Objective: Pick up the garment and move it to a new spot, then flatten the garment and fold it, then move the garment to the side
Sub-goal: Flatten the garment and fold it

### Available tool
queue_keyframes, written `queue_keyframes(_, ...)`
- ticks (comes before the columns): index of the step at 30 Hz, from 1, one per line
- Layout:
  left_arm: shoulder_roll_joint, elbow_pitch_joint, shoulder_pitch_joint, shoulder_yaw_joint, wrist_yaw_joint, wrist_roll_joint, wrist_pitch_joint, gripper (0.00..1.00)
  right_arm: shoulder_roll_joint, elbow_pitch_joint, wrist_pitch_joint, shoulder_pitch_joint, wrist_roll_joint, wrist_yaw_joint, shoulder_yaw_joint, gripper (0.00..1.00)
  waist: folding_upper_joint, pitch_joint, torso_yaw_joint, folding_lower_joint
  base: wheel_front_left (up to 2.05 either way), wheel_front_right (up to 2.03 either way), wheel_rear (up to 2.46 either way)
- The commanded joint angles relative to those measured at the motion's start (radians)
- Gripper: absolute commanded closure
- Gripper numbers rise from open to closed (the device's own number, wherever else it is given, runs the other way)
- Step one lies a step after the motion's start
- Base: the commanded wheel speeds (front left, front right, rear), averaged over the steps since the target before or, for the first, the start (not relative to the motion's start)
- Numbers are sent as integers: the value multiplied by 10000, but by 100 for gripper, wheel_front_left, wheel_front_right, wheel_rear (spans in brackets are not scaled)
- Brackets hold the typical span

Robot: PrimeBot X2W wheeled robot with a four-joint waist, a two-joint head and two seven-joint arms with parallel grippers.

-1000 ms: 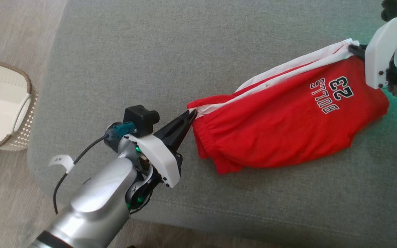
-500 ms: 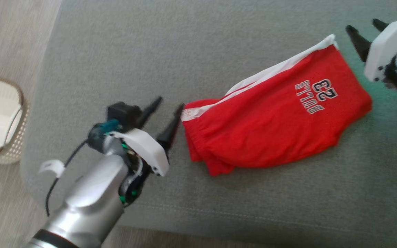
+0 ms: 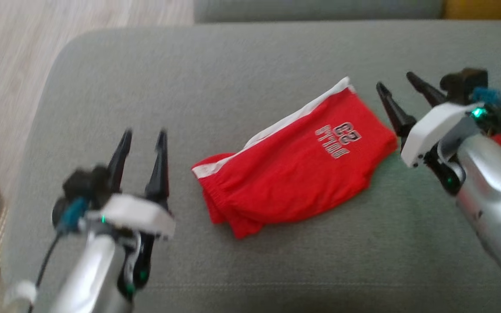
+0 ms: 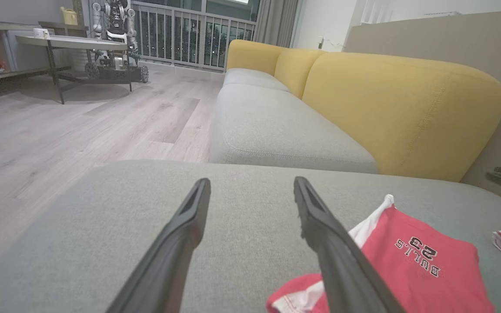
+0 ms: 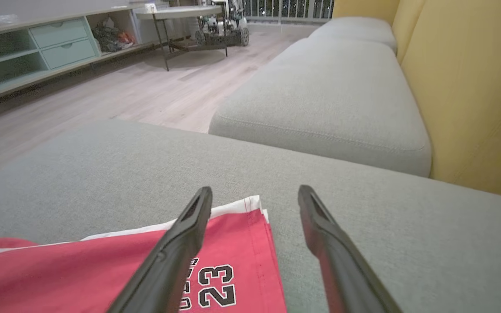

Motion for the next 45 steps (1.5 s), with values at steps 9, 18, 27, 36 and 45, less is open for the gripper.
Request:
queue_keyframes(9, -1161, -1025, 2745, 2327, -267, 1098, -119, 0, 1129, -3764, -135, 4241, -4417, -4, -4722, 0, 0, -1498, -1174, 0, 0, 0, 0)
queue_keyframes(18, -1566, -1520, 3820, 2968, -522, 2299, -119, 0, 2742, -6011, 23, 7415, -6583, -4, -6624, 0, 0, -1618, -1293, 0, 0, 0, 0)
queue_keyframes(27, -1586, -1354, 3877, 2636, -522, 1991, -120, 0, 2984, -6620, 637, 7840, -6759, -4, -6830, 0, 0, -1538, -1069, 0, 0, 0, 0)
queue_keyframes(36, -1587, -1258, 3530, 2501, -589, 2119, -120, 0, 3021, -5871, 2254, 6921, -2434, -4, -7217, 0, 0, -1184, -393, 0, 0, 0, 0)
queue_keyframes(45, -1588, -1153, 3166, 2622, -641, 1964, -120, 0, 3023, -2941, 3309, 5268, 364, -4, -8088, 0, 0, -720, 526, 0, 0, 0, 0)
